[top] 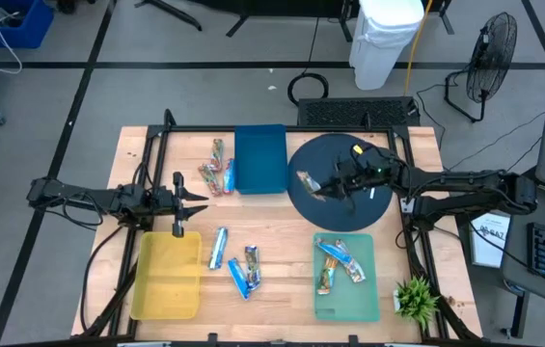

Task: Pick and place Granola Bars by type
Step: Put the yellow granola bar into the green bin

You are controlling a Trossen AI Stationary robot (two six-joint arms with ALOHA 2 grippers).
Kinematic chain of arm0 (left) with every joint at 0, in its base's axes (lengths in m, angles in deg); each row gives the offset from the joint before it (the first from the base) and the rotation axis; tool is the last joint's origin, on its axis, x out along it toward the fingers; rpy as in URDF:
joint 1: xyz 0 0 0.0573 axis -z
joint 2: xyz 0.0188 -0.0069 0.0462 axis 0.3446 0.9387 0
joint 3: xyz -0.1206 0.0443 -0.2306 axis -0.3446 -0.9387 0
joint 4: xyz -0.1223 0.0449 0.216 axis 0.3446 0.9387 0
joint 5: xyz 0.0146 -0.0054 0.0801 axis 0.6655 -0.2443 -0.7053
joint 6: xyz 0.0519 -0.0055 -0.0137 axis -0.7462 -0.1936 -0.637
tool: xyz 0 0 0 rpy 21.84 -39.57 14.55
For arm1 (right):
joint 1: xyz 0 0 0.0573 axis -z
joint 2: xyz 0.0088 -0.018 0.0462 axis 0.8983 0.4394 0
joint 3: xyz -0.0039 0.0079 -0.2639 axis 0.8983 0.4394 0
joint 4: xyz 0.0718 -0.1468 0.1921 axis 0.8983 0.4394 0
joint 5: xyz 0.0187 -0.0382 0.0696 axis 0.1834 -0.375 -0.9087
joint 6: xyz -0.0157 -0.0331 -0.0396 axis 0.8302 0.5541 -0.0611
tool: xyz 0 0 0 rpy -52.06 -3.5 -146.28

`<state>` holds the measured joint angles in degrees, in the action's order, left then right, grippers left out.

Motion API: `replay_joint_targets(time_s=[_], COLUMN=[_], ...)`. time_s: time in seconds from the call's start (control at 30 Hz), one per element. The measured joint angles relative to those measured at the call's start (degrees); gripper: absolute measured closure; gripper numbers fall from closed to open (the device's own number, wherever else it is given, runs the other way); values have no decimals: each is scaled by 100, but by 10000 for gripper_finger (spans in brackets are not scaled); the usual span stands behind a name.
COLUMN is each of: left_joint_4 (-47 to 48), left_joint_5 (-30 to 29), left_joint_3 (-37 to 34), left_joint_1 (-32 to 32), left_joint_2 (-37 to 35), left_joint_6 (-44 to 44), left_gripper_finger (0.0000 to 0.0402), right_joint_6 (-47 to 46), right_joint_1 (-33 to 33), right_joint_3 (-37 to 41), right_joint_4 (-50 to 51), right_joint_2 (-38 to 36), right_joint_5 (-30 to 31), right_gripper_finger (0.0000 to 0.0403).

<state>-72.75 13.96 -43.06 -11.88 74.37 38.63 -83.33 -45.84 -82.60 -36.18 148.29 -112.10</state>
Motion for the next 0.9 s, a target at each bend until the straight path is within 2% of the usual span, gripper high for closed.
replay_joint_targets(time_s=[0.1,0.27,0.53,0.7,0.9], left_joint_4=[0,0,0,0,0], left_joint_5=[0,0,0,0,0], left_joint_3=[0,0,0,0,0], left_joint_1=[0,0,0,0,0], left_joint_2=[-1,0,-1,-1,-1], left_joint_6=[-1,0,1,0,1], left_gripper_finger=[300,300,300,300,300], right_joint_6=[-4,24,53,-3,-100], right_joint_1=[-242,-988,-2708,-3852,-5113], right_joint_3=[0,0,0,0,0], right_joint_4=[15,163,537,620,610], right_joint_2=[-36,-385,-843,-857,-857], right_joint_5=[-541,-494,1056,1872,3217], right_gripper_finger=[403,403,403,403,403])
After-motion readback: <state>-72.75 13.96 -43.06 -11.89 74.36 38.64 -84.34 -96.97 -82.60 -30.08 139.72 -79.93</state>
